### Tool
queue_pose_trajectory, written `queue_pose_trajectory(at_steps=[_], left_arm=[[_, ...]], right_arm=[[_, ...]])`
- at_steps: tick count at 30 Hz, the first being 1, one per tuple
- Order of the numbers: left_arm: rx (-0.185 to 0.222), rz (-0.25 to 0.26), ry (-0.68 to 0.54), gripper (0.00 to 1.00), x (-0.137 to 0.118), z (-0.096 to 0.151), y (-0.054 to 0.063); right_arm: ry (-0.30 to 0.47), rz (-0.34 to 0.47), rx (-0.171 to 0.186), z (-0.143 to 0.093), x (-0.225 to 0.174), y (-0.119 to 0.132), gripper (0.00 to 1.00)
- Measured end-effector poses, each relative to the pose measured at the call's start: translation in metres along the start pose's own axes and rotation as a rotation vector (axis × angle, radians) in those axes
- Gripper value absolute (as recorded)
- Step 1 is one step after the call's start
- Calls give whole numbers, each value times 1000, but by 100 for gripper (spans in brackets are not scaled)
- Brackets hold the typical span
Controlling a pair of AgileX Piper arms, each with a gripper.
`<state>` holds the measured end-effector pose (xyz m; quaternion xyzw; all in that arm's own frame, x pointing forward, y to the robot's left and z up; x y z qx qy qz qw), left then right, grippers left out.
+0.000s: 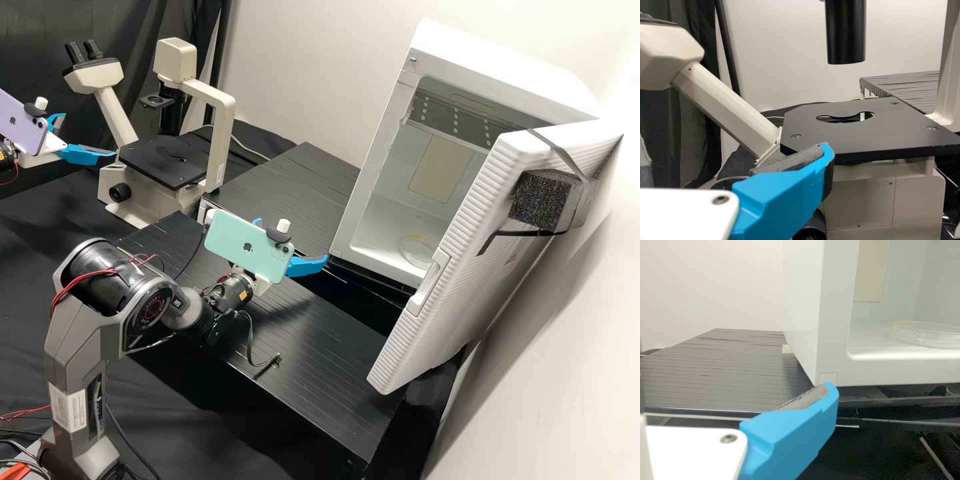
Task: Take out the petri dish and place it under the microscope.
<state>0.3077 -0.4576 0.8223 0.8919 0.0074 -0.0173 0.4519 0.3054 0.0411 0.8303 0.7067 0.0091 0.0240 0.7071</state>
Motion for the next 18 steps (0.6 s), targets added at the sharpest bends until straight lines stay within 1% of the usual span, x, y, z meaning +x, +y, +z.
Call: queue_pose_trajectory(at_steps=[10, 12, 13, 16, 18], left_arm=[[0, 0, 0, 100, 0, 0, 0], [0, 0, 0, 100, 0, 0, 0], [0, 0, 0, 100, 0, 0, 0], [0, 0, 0, 100, 0, 0, 0], [0, 0, 0, 100, 0, 0, 0]], right_arm=[[1, 1, 0, 1, -1, -1, 100], [3, 0, -7, 3, -6, -1, 100], [2, 5, -14, 6, -11, 0, 100], [10, 30, -20, 14, -27, 6, 100], [21, 66, -10, 19, -37, 13, 100]])
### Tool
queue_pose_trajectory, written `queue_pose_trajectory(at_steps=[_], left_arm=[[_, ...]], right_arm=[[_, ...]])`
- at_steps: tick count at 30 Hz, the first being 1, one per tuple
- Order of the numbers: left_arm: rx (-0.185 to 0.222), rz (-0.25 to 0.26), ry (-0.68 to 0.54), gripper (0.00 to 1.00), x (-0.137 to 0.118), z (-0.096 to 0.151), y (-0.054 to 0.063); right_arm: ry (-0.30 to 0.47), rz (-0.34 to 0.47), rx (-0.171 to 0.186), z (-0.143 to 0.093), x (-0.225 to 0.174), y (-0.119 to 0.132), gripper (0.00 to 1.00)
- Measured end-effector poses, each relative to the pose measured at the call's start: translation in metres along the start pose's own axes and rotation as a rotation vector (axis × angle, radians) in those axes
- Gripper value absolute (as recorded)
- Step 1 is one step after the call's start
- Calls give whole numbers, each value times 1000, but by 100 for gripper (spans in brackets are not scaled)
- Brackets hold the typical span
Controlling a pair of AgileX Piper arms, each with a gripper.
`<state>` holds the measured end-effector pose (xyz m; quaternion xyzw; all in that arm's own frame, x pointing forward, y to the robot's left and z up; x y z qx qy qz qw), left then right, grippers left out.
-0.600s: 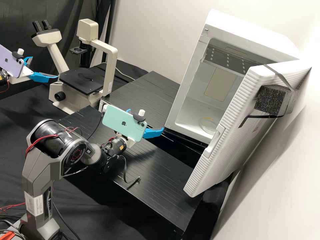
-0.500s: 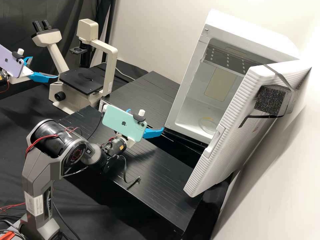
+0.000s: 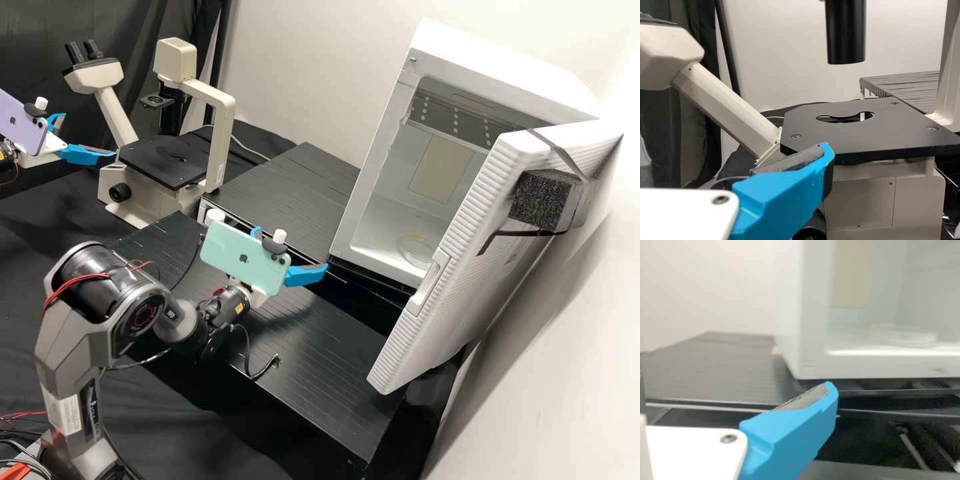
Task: Take out the petri dish and place it under the microscope.
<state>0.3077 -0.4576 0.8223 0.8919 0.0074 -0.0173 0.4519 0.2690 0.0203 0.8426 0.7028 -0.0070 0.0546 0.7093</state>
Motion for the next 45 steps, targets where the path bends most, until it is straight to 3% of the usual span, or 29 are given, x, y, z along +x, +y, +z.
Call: queue_pose_trajectory(at_steps=[6, 15, 23, 30, 33, 36, 41, 45], left_arm=[[0, 0, 0, 100, 0, 0, 0], [0, 0, 0, 100, 0, 0, 0], [0, 0, 0, 100, 0, 0, 0], [0, 0, 0, 100, 0, 0, 0], [0, 0, 0, 100, 0, 0, 0], [0, 0, 0, 100, 0, 0, 0], [0, 0, 0, 100, 0, 0, 0], [0, 0, 0, 100, 0, 0, 0]], right_arm=[[-12, 114, -13, 20, -7, 29, 100], [-84, 240, -51, 60, 23, 69, 100], [-107, 230, -75, 83, 63, 87, 100], [-135, 205, -41, 101, 101, 101, 100], [-133, 182, -36, 104, 114, 106, 100], [-130, 164, -52, 106, 122, 113, 100], [-120, 194, -76, 103, 130, 132, 100], [-99, 186, -55, 101, 137, 140, 100]])
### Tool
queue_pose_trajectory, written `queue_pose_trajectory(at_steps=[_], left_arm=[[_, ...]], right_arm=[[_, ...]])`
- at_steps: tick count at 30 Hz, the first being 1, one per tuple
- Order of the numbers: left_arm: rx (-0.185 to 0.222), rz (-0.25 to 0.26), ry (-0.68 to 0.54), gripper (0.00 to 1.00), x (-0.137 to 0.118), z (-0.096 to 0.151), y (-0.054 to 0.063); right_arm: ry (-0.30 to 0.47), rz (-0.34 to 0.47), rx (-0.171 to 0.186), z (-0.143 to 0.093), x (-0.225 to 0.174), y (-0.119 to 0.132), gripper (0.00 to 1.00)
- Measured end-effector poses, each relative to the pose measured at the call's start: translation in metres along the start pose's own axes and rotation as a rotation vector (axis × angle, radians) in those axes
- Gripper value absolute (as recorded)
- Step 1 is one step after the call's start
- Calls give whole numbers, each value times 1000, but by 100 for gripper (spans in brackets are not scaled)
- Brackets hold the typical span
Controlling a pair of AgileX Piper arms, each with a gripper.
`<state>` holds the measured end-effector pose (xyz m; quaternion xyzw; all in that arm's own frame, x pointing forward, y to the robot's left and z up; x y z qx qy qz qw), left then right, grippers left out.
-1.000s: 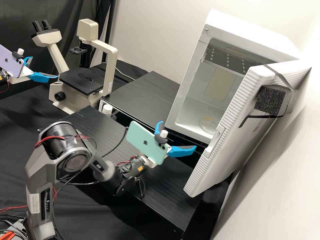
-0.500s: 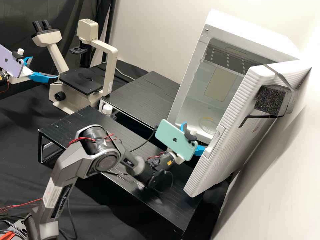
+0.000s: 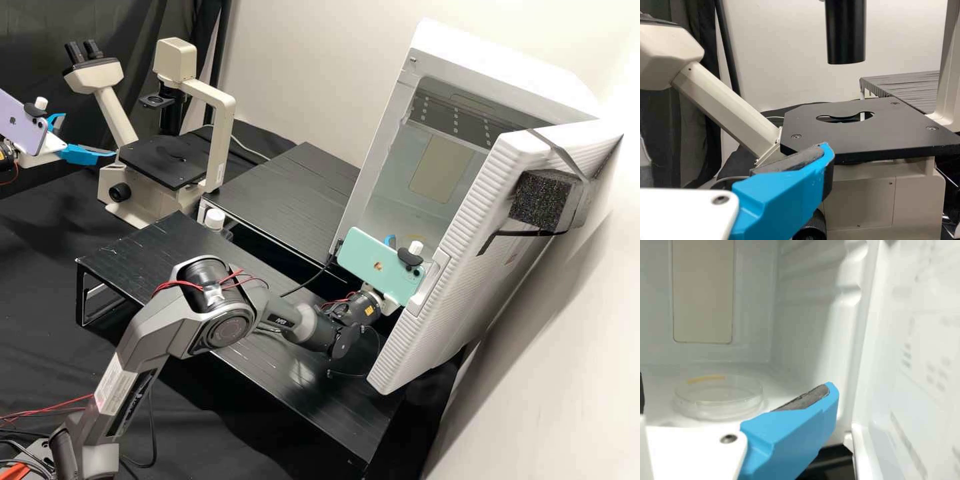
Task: Take out the petri dish and place it under the microscope.
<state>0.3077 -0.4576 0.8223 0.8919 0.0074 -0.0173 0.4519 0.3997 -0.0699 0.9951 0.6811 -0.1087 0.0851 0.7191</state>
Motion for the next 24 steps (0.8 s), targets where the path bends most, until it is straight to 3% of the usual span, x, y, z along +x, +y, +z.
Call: queue_pose_trajectory(at_steps=[11, 19, 24], left_arm=[[0, 0, 0, 100, 0, 0, 0], [0, 0, 0, 100, 0, 0, 0], [0, 0, 0, 100, 0, 0, 0]], right_arm=[[12, -93, 68, 4, 19, -4, 100], [-3, -105, 18, 4, 31, 2, 100], [25, -124, 9, -3, 36, 7, 100]])
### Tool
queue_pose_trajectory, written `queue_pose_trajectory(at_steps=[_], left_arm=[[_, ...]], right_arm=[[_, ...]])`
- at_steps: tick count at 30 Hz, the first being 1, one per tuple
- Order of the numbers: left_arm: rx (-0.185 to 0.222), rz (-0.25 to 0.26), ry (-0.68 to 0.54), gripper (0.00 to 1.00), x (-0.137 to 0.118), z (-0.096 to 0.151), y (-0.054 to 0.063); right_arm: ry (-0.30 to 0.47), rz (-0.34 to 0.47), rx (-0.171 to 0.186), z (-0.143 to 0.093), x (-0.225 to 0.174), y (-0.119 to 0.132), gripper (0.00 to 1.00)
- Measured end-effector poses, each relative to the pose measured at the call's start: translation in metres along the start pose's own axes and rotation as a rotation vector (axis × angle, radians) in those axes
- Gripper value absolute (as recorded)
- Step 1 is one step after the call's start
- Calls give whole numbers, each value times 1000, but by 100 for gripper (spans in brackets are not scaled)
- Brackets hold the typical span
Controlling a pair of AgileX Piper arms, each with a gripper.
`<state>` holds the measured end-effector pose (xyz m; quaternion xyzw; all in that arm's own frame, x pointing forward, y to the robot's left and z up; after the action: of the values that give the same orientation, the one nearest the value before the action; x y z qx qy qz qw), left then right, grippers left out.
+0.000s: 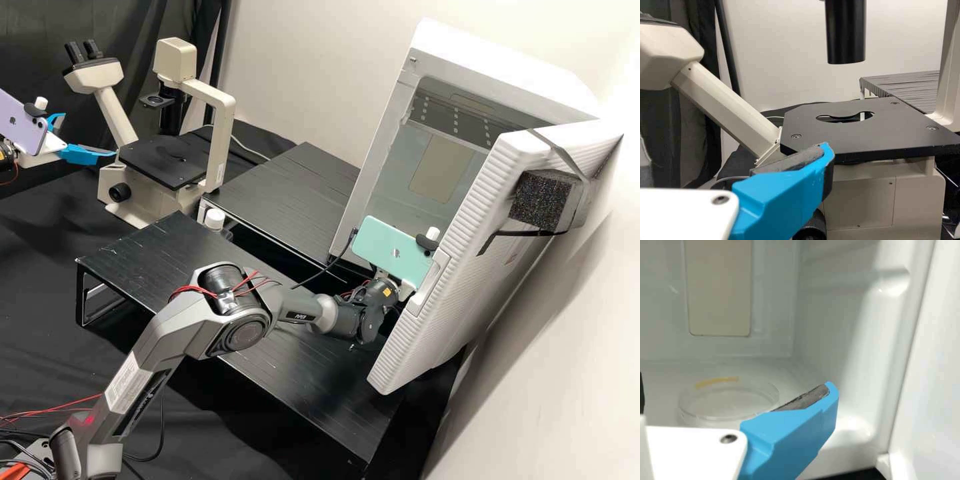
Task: Take out the petri dish and place it under the microscope.
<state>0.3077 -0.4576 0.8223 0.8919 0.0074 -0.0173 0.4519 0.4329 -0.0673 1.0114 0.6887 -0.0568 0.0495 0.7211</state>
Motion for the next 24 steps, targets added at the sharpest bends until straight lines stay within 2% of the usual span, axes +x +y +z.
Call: queue_pose_trajectory(at_steps=[9, 14, 17, 24], left_arm=[[0, 0, 0, 100, 0, 0, 0], [0, 0, 0, 100, 0, 0, 0], [0, 0, 0, 100, 0, 0, 0], [0, 0, 0, 100, 0, 0, 0]], right_arm=[[-14, -34, -16, -3, 5, -7, 100], [-44, -56, -13, 4, 13, -17, 100], [-55, -66, 1, 8, 18, -23, 100], [-50, -55, 3, 9, 24, -20, 100]])
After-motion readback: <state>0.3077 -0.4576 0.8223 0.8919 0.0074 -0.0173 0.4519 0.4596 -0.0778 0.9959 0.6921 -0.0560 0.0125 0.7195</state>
